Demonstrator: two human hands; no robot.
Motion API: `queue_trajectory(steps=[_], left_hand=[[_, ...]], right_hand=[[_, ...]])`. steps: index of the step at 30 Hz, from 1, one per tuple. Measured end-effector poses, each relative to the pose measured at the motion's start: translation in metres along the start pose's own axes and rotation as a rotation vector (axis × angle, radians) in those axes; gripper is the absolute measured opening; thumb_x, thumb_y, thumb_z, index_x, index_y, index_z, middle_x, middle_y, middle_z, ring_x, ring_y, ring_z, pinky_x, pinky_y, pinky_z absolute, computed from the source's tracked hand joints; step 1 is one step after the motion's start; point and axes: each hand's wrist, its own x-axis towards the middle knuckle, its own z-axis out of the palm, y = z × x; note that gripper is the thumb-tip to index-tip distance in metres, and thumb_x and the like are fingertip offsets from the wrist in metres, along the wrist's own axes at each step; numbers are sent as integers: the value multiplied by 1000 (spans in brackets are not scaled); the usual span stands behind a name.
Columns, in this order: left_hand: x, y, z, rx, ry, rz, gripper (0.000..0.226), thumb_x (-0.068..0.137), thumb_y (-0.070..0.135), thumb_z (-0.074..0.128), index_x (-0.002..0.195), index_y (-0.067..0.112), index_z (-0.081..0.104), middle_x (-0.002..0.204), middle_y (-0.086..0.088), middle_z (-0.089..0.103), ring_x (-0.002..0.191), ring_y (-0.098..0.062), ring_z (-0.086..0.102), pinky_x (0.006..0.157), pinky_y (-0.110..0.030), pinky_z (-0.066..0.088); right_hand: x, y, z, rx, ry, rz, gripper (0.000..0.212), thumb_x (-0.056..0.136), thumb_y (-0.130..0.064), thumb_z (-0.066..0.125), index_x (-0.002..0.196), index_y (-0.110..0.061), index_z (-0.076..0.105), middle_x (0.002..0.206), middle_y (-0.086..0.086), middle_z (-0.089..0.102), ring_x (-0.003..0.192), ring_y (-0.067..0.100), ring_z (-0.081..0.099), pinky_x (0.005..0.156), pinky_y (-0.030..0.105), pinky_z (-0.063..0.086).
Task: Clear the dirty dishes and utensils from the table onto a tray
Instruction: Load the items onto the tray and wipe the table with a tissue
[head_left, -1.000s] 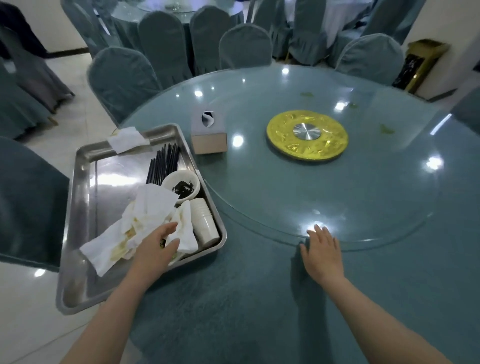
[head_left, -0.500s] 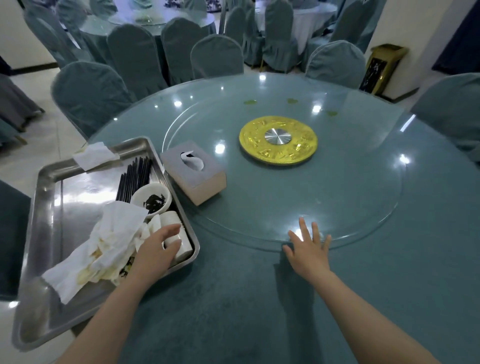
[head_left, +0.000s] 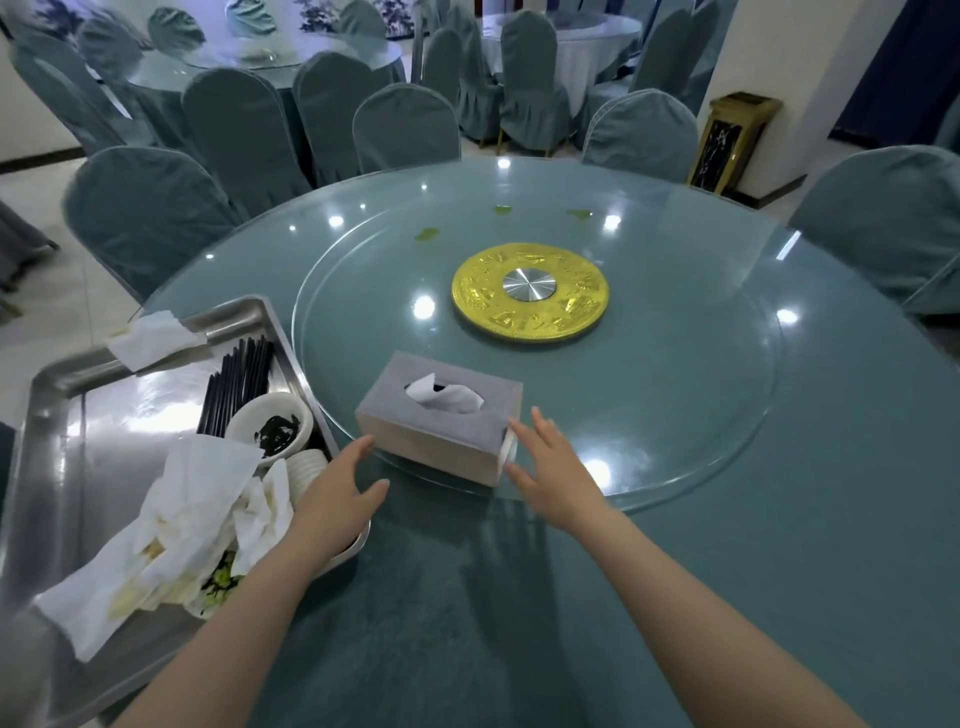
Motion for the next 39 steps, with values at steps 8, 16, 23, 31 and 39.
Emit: queue_trajectory(steps=[8,16,23,31,39], left_hand=[[46,42,34,464,-223,172,76,94,40,51,154,22,7,161,-4,-7,148,-24,-2,119,-44,12],[43,82,74,692,-275,249,66,92,39,46,150,23,22,160,3,13,146,-25,16,114,-52,18],[35,118,88,726,-360,211,66,88,29,49,149,22,24,157,0,18,135,-30,33,112,-53,21],[34,142,96,780,-377,257,54,86,25,51,138,20,38,139,-5,38,123,-31,44,103,-49,34],[33,158,103,805,-367,324,38,88,21,50,125,16,46,123,-7,45,115,-30,48,95,-44,39]], right_hand=[[-9,38,-24,-167,19,-10,52,96,-41,48,146,-30,36,160,-2,13,147,24,11,115,40,17],[-4,58,-65,-289,226,66,16,83,-43,62,85,-27,57,94,-4,57,99,23,55,84,34,35],[29,41,-64,-226,194,37,43,88,-34,60,130,-24,55,154,8,28,143,28,21,115,37,20],[-13,56,-86,169,311,45,12,93,-22,53,85,-26,45,67,-9,51,68,21,47,60,31,32],[-74,83,-103,10,-171,208,17,78,-14,47,63,-21,50,67,-2,56,63,14,48,51,22,33]])
